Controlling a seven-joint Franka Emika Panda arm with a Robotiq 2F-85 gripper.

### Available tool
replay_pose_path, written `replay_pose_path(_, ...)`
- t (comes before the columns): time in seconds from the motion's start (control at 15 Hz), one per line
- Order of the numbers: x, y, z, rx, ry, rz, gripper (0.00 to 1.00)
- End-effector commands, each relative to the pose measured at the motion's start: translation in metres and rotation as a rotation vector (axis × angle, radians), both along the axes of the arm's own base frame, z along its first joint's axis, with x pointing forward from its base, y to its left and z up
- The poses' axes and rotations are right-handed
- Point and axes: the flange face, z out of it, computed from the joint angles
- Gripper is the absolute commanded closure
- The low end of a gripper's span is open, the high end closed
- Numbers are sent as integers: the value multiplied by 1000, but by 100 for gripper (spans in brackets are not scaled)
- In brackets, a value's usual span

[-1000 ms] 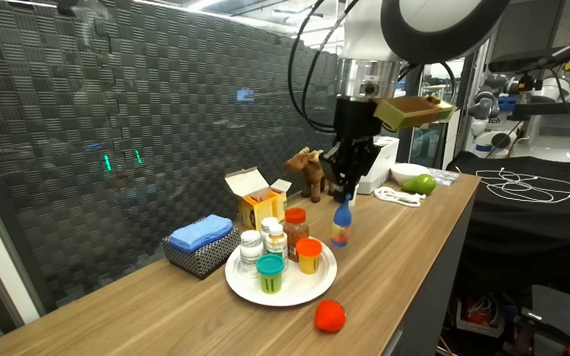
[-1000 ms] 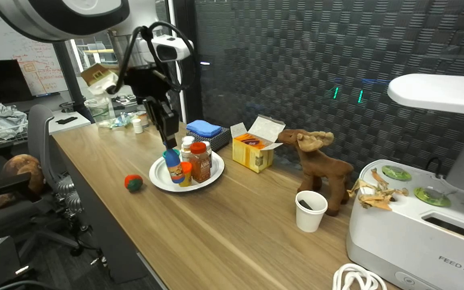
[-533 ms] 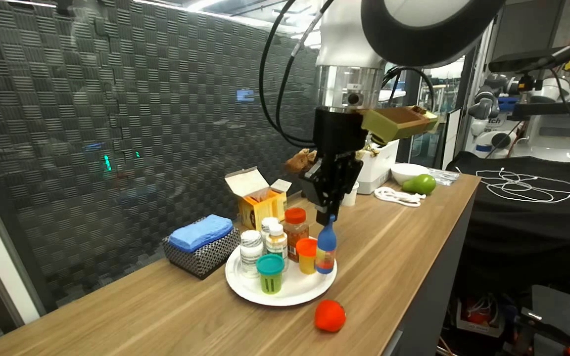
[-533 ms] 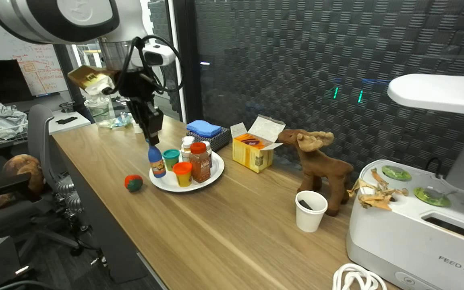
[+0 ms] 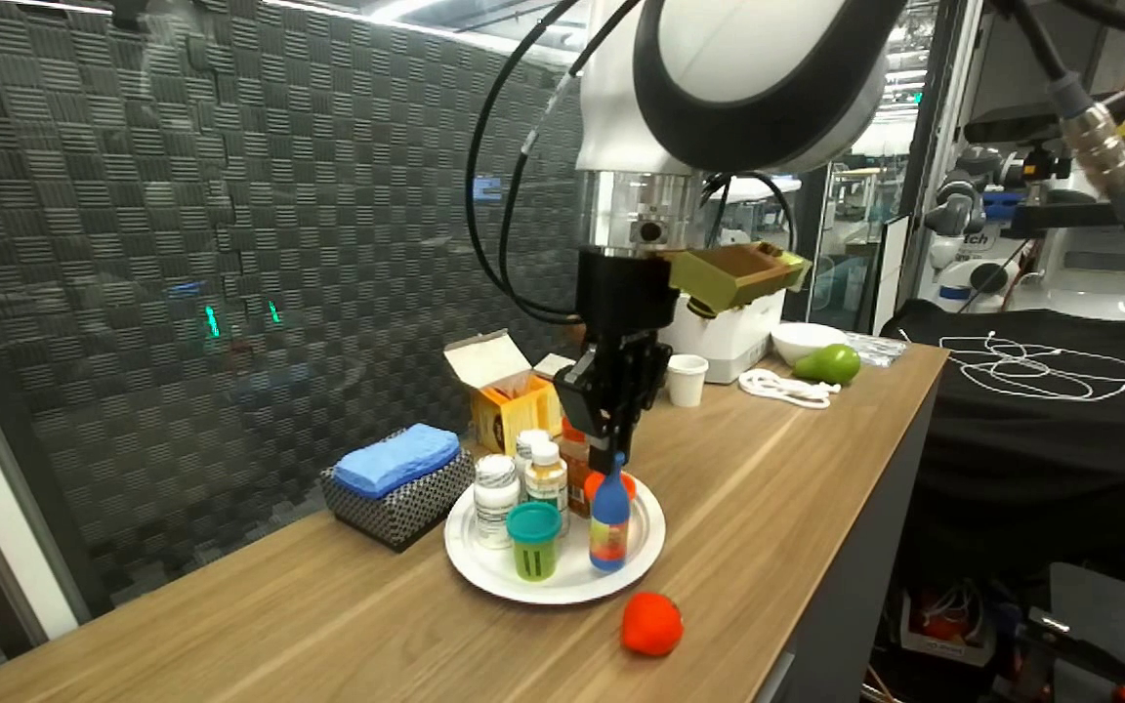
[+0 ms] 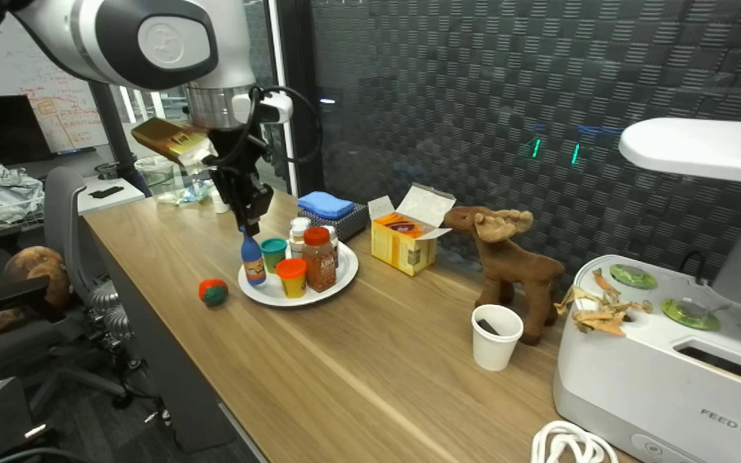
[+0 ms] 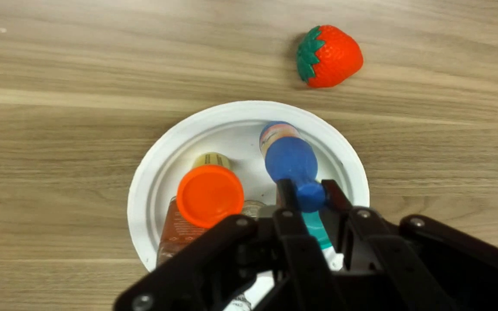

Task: Put the bottles on the tray

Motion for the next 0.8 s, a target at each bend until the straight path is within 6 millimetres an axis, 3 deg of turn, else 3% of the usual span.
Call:
replay_pose_path(0.0, 19, 12, 3, 19, -5, 44, 93)
replay_pose_path(0.73, 39, 16, -5, -37, -27, 97, 93)
